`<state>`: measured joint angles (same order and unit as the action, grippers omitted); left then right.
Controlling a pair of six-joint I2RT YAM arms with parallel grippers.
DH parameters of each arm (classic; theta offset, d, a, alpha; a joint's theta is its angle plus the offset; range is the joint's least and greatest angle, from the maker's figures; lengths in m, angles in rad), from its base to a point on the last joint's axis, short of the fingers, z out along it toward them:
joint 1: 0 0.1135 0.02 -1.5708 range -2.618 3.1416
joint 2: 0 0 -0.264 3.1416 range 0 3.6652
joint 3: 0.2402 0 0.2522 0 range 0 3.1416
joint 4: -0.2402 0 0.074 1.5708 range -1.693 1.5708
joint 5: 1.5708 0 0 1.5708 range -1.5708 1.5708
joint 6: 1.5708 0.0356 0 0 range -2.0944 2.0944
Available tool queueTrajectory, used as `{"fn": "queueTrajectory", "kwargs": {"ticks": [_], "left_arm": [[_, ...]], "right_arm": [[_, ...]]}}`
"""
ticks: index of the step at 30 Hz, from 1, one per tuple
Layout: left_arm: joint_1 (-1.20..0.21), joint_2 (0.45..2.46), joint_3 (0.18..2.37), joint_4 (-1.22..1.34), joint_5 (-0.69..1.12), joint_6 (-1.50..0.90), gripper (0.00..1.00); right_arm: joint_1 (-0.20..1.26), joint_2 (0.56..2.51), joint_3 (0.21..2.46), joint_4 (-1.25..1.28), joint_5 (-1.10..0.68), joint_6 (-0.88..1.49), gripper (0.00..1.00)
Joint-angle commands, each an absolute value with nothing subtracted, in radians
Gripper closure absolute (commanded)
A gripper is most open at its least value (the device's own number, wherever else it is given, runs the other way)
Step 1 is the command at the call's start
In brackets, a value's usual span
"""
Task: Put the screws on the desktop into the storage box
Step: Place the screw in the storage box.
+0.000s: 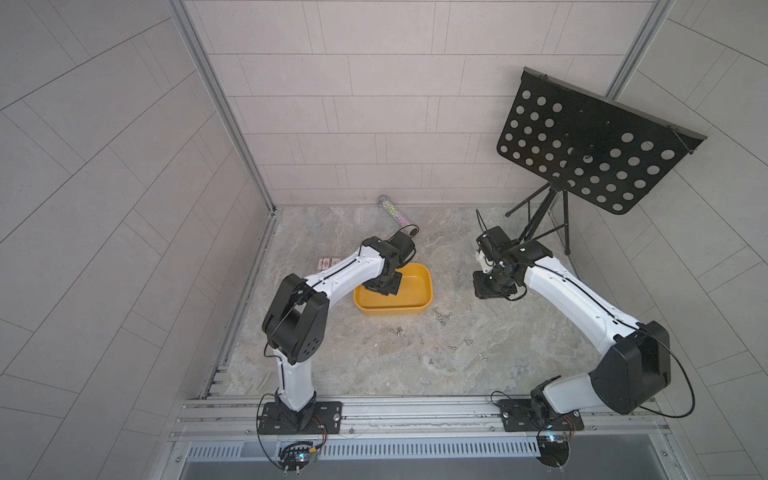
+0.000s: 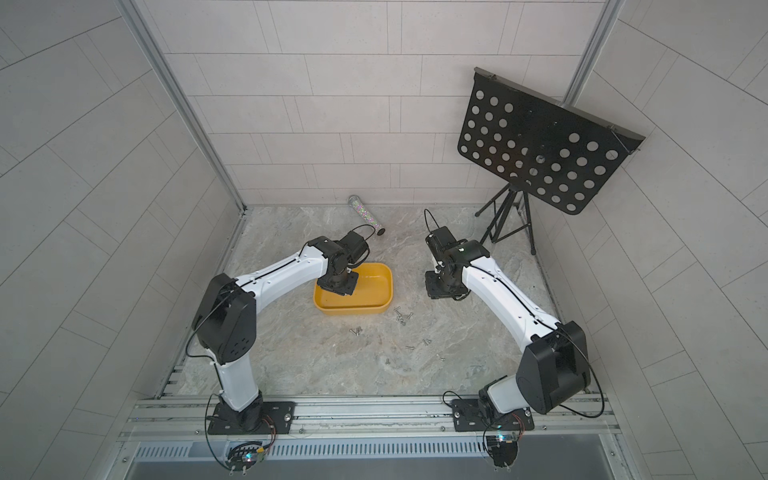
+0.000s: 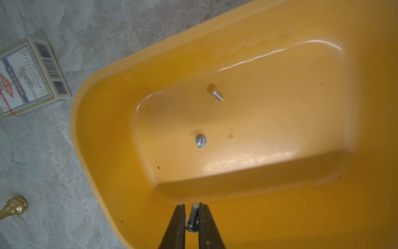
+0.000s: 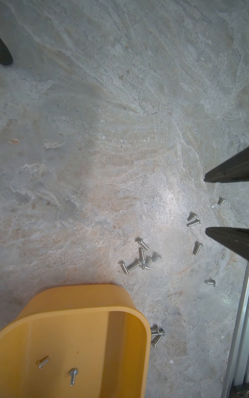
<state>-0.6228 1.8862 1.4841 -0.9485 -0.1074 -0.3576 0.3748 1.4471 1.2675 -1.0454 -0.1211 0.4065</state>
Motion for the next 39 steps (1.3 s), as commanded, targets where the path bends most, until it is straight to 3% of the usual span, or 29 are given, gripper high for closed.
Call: {"fn": "queueTrajectory", "kwargs": {"ticks": [1,6,21,28,31,39], "left_arm": [[-0.602,1.919,1.511,-0.934,-0.091,-0.331,0.88],[-0.583,1.965,1.514,-0.923,-0.092,-0.322,0.86],[-0.571,1.954,1.516,-0.934,-0.122,-0.323,0.63],[-0.558,1.797,1.499,-0.979,-0.141,-0.318,0.55],[-0.546,1.705,1.468,-1.001,-0.153,-0.318,0.48],[-0.491,1.501,1.338,-1.029,-0.135,-0.324,0.41]], "right_arm": [[0.379,1.457,1.282,-1.053,-0.12,0.398,0.61],[0.382,1.471,1.28,-1.046,-0.12,0.399,0.61],[0.396,1.467,1.28,-1.061,-0.118,0.402,0.6],[0.426,1.432,1.29,-1.104,-0.112,0.41,0.6],[0.461,1.413,1.252,-1.102,-0.114,0.428,0.6],[0.554,1.357,1.112,-1.059,-0.159,0.511,0.6]]}}
